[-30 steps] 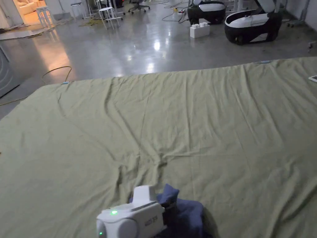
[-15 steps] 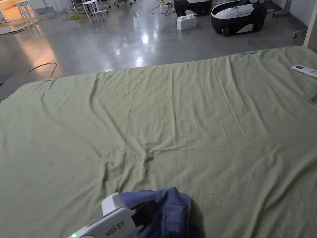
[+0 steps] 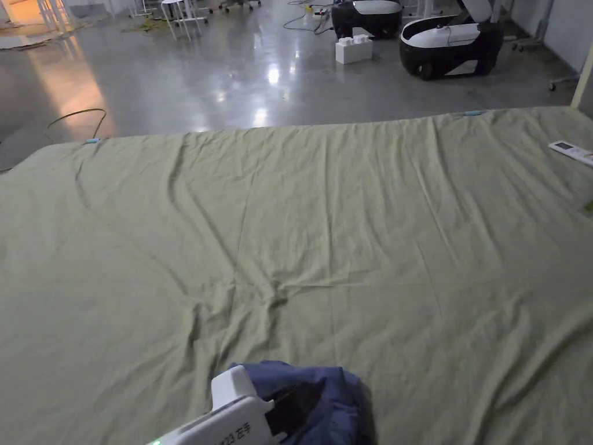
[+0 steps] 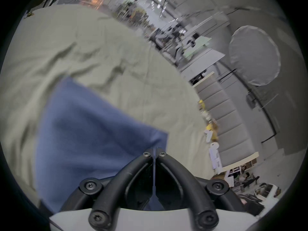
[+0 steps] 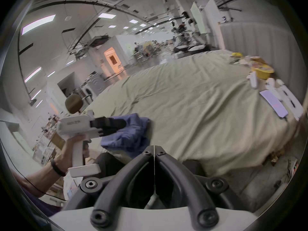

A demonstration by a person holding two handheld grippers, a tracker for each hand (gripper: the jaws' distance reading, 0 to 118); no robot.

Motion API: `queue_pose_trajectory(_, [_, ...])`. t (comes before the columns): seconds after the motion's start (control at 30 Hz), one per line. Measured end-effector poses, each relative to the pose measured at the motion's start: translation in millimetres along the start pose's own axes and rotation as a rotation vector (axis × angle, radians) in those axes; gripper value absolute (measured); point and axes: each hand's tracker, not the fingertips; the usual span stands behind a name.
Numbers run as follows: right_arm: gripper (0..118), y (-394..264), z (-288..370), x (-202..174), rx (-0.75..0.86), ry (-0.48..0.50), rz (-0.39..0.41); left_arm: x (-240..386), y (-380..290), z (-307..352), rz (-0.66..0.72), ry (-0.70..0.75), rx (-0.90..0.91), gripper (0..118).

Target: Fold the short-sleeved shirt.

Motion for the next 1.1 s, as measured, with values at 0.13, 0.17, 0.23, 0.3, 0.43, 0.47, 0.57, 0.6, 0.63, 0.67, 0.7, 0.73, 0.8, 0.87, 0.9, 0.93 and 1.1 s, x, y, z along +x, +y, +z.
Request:
queue_pose_trajectory(0.13, [0,31.8,-96.3,-24.1,-0.043,0.086,0.018,-19.5,29.2,51.9,-0.026,0.031,0.043,4])
queue_pose_trajectory(0.17, [1,37.9,-117.9,-27.2,-0.077,0.096,-0.004,-26.0,33.6,60.3,-0.013,0.045,0.046,13])
queue_pose_trajectory(0.23, [1,45.1,-165.9,-32.5,-0.140,0.135,-0.021,-43.6,38.5,77.0,0.013,0.067,0.054,37])
queue_pose_trajectory(0.3, [1,43.9,-206.0,-30.7,-0.223,0.116,0.010,-57.8,39.5,84.0,0.048,0.110,0.046,80])
queue_pose_trajectory(0.43, [1,12.1,-246.0,3.7,-0.270,0.091,-0.131,-95.3,40.4,83.7,0.076,0.033,-0.002,96])
queue_pose_trajectory(0.47, [1,14.0,-240.3,11.0,-0.284,0.089,-0.266,-106.8,45.1,77.9,0.105,-0.007,-0.038,97])
queue_pose_trajectory(0.57, [1,10.0,-231.7,15.4,-0.283,0.104,-0.244,-123.8,49.4,52.2,0.142,-0.100,-0.137,99])
queue_pose_trajectory(0.6, [1,11.9,-232.6,13.8,-0.282,0.099,-0.204,-128.3,53.5,40.2,0.131,-0.119,-0.172,99])
queue_pose_trajectory(0.63, [1,14.4,-232.9,12.4,-0.289,0.091,-0.212,-130.9,55.7,28.1,0.120,-0.137,-0.208,100])
queue_pose_trajectory(0.67, [1,17.2,-233.5,12.3,-0.299,0.083,-0.219,-129.3,57.7,15.6,0.081,-0.126,-0.249,101])
queue_pose_trajectory(0.7, [1,18.1,-235.3,7.9,-0.309,0.079,-0.215,-128.1,59.8,1.9,0.006,-0.086,-0.299,102])
queue_pose_trajectory(0.73, [1,17.9,-235.4,8.6,-0.312,0.081,-0.207,-121.1,62.2,-10.8,-0.046,-0.060,-0.321,103])
queue_pose_trajectory(0.8, [1,16.4,-233.7,11.2,-0.309,0.091,-0.214,-118.3,63.6,-26.7,-0.101,-0.114,-0.363,103])
queue_pose_trajectory(0.87, [1,15.3,-233.0,11.6,-0.304,0.098,-0.234,-112.2,69.7,-37.5,-0.082,-0.132,-0.379,100])
queue_pose_trajectory(0.9, [1,14.9,-232.8,11.3,-0.301,0.100,-0.239,-105.7,69.8,-41.3,-0.053,-0.108,-0.377,87])
queue_pose_trajectory(0.93, [1,14.6,-231.8,9.5,-0.298,0.096,-0.237,-98.1,72.0,-46.6,-0.054,-0.027,-0.396,63])
queue_pose_trajectory(1.1, [1,25.0,-215.5,3.1,-0.277,0.123,-0.245,-88.2,86.5,-23.8,-0.062,-0.039,-0.368,40])
